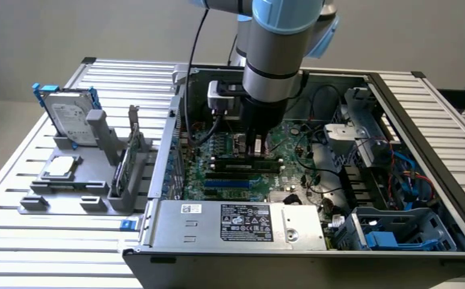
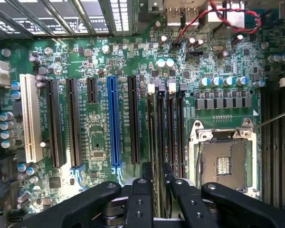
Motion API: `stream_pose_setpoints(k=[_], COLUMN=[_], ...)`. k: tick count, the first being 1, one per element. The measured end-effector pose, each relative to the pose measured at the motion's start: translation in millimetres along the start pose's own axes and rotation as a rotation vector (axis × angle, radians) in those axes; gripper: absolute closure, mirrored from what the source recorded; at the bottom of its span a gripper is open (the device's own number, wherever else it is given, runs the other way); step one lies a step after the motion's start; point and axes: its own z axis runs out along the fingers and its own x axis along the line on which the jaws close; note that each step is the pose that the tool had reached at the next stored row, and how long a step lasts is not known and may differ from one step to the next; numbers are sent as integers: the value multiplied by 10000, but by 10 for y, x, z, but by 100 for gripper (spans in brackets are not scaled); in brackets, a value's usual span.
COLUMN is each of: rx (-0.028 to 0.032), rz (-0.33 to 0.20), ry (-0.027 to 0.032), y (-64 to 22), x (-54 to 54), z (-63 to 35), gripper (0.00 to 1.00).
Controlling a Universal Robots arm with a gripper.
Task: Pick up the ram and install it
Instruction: 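Insert the ram into the slot, then press down the ram until it locks into place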
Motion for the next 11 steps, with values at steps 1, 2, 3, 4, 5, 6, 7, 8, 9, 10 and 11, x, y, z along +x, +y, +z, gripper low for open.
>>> stream_pose_setpoints(k=[1,2,3,4,5,6,7,8,9,10,11], rx=[-3,-6,-10,-11,-13,-13,-13,-13,-14,-14,-14], rz=[0,0,0,0,0,0,0,0,0,0,1], ry=[-1,0,1,0,0,-2,-2,-2,0,0,0], y=[1,2,3,3,3,3,3,3,3,3,3], x=[-1,-2,-3,-4,-4,-5,-4,-4,-4,-4,-4], z=[-27,-49,-67,-77,-80,-80,-80,-80,-81,-81,-81], gripper=[78,78,78,80,87,87,89,89,89,89,89])
